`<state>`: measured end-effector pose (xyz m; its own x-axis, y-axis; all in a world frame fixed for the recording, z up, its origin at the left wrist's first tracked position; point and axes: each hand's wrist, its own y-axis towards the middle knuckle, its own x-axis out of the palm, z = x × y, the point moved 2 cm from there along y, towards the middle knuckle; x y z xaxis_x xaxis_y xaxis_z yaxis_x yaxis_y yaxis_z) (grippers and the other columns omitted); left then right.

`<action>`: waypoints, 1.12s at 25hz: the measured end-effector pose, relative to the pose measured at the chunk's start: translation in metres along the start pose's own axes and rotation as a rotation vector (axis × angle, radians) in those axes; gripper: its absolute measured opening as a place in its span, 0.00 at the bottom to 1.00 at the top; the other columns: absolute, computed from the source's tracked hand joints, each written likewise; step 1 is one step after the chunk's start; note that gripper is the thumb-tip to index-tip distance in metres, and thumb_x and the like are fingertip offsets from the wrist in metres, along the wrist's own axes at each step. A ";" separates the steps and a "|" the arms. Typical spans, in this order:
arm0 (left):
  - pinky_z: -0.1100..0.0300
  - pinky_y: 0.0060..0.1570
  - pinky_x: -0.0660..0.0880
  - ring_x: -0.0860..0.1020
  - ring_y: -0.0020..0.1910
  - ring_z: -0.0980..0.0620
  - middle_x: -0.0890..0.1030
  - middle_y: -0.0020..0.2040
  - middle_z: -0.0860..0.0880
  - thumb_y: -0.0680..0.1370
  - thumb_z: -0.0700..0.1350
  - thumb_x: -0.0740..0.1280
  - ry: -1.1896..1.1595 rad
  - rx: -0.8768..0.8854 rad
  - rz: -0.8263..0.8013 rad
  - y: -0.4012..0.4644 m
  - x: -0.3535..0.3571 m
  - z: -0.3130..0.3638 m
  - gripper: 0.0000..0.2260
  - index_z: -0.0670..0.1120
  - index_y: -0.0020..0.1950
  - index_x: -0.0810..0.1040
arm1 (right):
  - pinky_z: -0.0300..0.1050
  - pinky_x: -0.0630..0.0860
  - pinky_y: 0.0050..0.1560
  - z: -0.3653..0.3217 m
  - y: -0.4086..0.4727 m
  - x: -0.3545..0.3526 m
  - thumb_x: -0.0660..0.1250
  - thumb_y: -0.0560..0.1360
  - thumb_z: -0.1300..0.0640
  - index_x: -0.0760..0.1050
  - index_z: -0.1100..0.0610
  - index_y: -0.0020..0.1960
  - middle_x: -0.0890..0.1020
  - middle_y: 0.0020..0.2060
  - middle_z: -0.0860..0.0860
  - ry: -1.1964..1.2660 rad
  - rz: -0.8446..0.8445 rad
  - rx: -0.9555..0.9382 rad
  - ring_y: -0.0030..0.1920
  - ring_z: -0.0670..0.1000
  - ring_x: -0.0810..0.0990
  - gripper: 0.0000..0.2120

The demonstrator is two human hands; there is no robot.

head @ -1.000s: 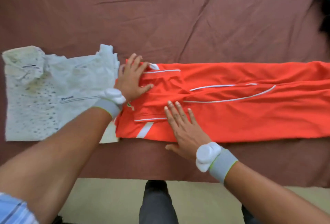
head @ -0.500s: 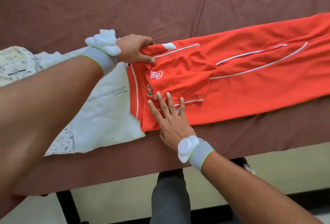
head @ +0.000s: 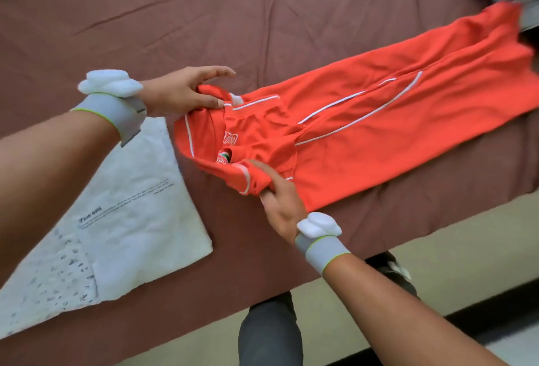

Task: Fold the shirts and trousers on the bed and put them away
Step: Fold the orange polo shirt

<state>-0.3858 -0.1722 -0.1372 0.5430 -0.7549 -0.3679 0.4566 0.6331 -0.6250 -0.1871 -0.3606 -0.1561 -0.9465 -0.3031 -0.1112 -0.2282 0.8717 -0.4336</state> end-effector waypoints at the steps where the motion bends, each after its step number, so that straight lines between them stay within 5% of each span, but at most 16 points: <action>1: 0.60 0.58 0.75 0.76 0.51 0.56 0.80 0.60 0.44 0.78 0.39 0.69 -0.010 -0.014 -0.016 0.009 -0.001 0.015 0.21 0.55 0.68 0.74 | 0.37 0.71 0.62 -0.005 0.003 -0.015 0.59 0.73 0.63 0.77 0.49 0.61 0.82 0.55 0.43 0.200 0.119 0.040 0.58 0.43 0.79 0.20; 3: 0.52 0.57 0.76 0.78 0.49 0.51 0.84 0.53 0.42 0.80 0.36 0.65 -0.105 0.003 -0.051 0.053 0.006 0.068 0.14 0.52 0.60 0.81 | 0.36 0.74 0.50 -0.001 0.009 -0.070 0.62 0.74 0.67 0.79 0.52 0.49 0.83 0.40 0.40 0.569 0.402 0.138 0.42 0.40 0.79 0.13; 5: 0.59 0.46 0.80 0.81 0.40 0.55 0.85 0.42 0.48 0.82 0.38 0.62 -0.304 0.004 -0.059 0.092 0.022 0.110 0.09 0.46 0.52 0.82 | 0.37 0.74 0.44 0.016 0.017 -0.117 0.61 0.75 0.70 0.77 0.56 0.47 0.82 0.34 0.44 0.893 0.591 0.219 0.35 0.42 0.77 0.11; 7: 0.65 0.41 0.78 0.79 0.34 0.57 0.82 0.37 0.51 0.82 0.52 0.62 -0.278 -0.025 -0.116 0.137 0.052 0.151 0.12 0.44 0.49 0.79 | 0.41 0.76 0.49 0.040 0.019 -0.172 0.57 0.78 0.70 0.76 0.56 0.50 0.83 0.36 0.47 1.113 0.721 0.244 0.37 0.44 0.79 0.13; 9: 0.63 0.41 0.72 0.74 0.36 0.56 0.78 0.39 0.52 0.75 0.65 0.65 0.024 -0.011 -0.185 0.171 0.072 0.173 0.22 0.46 0.48 0.78 | 0.50 0.76 0.59 0.056 0.019 -0.204 0.59 0.79 0.68 0.76 0.56 0.55 0.84 0.44 0.51 1.204 0.728 0.238 0.46 0.50 0.81 0.12; 13: 0.53 0.49 0.68 0.71 0.44 0.44 0.76 0.36 0.46 0.70 0.62 0.72 0.740 0.144 0.003 0.202 0.070 0.183 0.20 0.46 0.33 0.74 | 0.51 0.77 0.56 0.053 0.025 -0.215 0.67 0.74 0.69 0.76 0.58 0.58 0.82 0.49 0.57 1.128 0.603 0.227 0.49 0.54 0.81 0.15; 15: 0.54 0.53 0.67 0.73 0.51 0.44 0.76 0.46 0.46 0.70 0.64 0.72 0.652 0.161 -0.021 0.199 0.065 0.178 0.21 0.46 0.36 0.77 | 0.51 0.78 0.56 0.047 0.029 -0.210 0.68 0.71 0.74 0.78 0.58 0.51 0.83 0.46 0.55 1.032 0.679 0.252 0.47 0.53 0.81 0.15; 18: 0.62 0.38 0.67 0.68 0.35 0.61 0.70 0.36 0.59 0.70 0.69 0.68 0.290 0.245 -0.109 0.196 0.071 0.197 0.23 0.49 0.43 0.80 | 0.51 0.77 0.56 0.047 0.022 -0.224 0.66 0.70 0.77 0.78 0.57 0.47 0.84 0.41 0.51 1.039 0.803 0.294 0.45 0.52 0.82 0.16; 21: 0.66 0.40 0.71 0.68 0.39 0.66 0.71 0.39 0.59 0.77 0.51 0.70 0.108 0.375 -0.057 0.228 0.093 0.238 0.04 0.52 0.46 0.81 | 0.49 0.77 0.52 0.048 0.013 -0.267 0.65 0.70 0.78 0.77 0.58 0.45 0.84 0.37 0.49 1.042 0.934 0.234 0.40 0.50 0.81 0.16; 25: 0.61 0.44 0.71 0.71 0.41 0.63 0.75 0.40 0.57 0.76 0.49 0.69 0.152 0.477 0.136 0.300 0.145 0.303 0.08 0.48 0.53 0.83 | 0.48 0.78 0.54 0.058 0.014 -0.357 0.64 0.70 0.78 0.79 0.58 0.51 0.84 0.40 0.49 0.957 1.177 0.112 0.42 0.47 0.81 0.19; 28: 0.62 0.48 0.71 0.73 0.42 0.63 0.77 0.38 0.60 0.75 0.47 0.66 0.291 0.464 0.231 0.329 0.164 0.319 0.11 0.52 0.55 0.82 | 0.46 0.78 0.57 0.071 0.019 -0.383 0.65 0.70 0.74 0.77 0.60 0.60 0.83 0.45 0.50 0.733 1.276 0.192 0.44 0.45 0.81 0.21</action>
<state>0.0782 -0.0334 -0.1836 0.4798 -0.5629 -0.6730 0.6454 0.7460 -0.1638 0.1873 -0.2552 -0.1858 -0.3943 0.9171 -0.0585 0.8029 0.3129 -0.5075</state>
